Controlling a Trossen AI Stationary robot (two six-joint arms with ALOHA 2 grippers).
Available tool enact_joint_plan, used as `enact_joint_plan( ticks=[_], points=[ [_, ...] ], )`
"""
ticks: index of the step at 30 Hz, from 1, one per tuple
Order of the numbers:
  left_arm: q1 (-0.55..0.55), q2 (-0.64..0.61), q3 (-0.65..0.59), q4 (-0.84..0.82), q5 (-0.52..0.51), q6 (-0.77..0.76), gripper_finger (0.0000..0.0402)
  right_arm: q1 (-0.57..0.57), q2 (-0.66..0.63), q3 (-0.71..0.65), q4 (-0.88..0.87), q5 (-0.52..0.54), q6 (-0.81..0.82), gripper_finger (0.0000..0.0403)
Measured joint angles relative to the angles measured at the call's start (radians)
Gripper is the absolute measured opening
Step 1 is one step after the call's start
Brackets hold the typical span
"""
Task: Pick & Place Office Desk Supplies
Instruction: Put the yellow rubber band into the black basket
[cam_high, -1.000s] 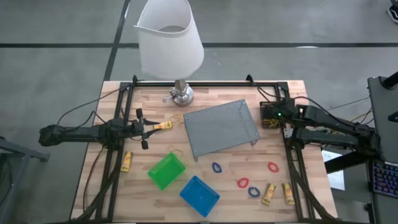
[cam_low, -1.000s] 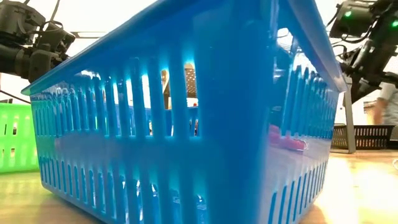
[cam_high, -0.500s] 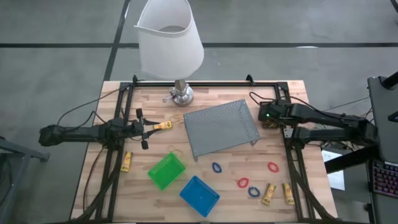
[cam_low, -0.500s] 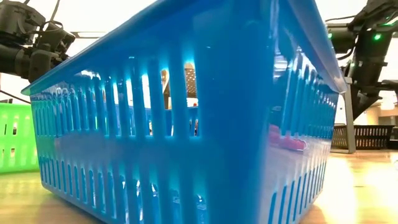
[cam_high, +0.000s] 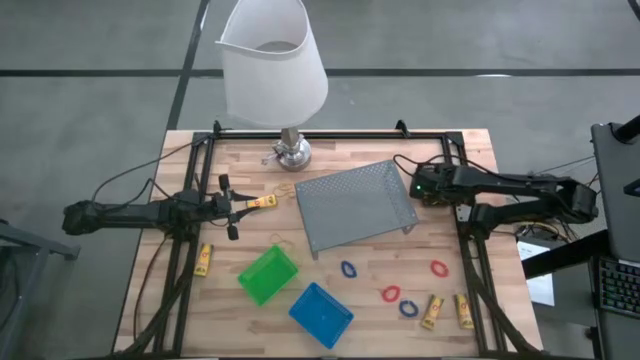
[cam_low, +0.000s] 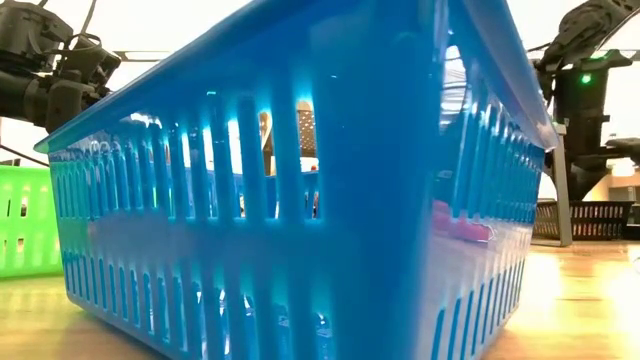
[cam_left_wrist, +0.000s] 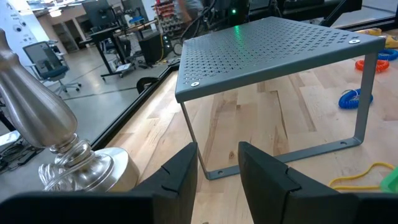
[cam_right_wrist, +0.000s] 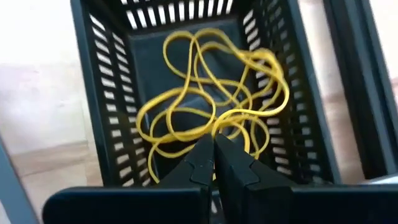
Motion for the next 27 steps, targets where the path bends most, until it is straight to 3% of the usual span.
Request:
enact_joint_plan(
  ticks=[10, 27],
  points=[
    [0.000, 0.000, 0.000, 0.000, 0.000, 0.000, 0.0118, 0.000, 0.078, 0.000, 0.021, -0.009, 0.000, 0.0008],
    [0.000, 0.000, 0.000, 0.000, 0.000, 0.000, 0.0118, 0.000, 0.078, 0.000, 0.063, 0.005, -0.011, 0.0015]
  ],
)
